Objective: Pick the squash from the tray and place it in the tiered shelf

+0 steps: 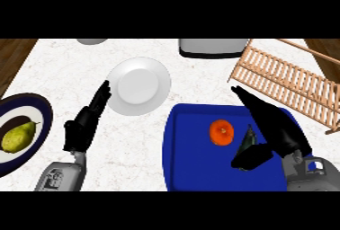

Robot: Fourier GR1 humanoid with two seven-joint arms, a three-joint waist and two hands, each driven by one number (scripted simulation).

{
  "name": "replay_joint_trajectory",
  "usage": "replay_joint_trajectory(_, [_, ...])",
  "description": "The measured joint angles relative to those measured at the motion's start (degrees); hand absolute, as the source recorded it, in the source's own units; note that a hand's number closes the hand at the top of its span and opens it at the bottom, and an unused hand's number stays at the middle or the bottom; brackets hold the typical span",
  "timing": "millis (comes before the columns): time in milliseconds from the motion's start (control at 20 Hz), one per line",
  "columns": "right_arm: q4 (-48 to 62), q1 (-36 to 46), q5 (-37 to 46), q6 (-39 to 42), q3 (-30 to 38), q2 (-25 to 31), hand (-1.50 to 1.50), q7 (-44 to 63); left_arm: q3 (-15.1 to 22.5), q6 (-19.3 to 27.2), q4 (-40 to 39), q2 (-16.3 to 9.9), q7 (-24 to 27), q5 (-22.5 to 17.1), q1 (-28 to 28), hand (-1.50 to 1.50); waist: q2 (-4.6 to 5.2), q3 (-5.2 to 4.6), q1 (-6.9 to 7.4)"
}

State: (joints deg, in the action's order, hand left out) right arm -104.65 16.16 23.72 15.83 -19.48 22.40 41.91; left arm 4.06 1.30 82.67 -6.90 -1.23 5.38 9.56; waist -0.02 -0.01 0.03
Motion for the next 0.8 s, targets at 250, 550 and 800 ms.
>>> replay_joint_trajectory(250, [1.74, -0.34, 4.32, 0.9, -0.09, -4.64, -1.5, -0.08, -0.6, 0.08, 0.11, 0.54, -0.49, 1.12, 0.78, 0.0, 0.0, 0.0, 0.03])
replay_joint_trajectory(550, [3.37, -0.58, 8.69, 2.8, 1.18, -8.52, -1.5, -0.36, -1.51, -0.89, 0.58, 0.8, -0.61, 1.48, 0.23, 0.0, 0.0, 0.0, 0.03])
replay_joint_trajectory(800, [5.06, -2.26, 11.46, 3.71, 2.34, -9.54, -1.5, -3.33, -1.59, -1.51, 1.29, 1.49, -1.16, 1.62, -0.06, 0.0, 0.0, 0.01, 0.02])
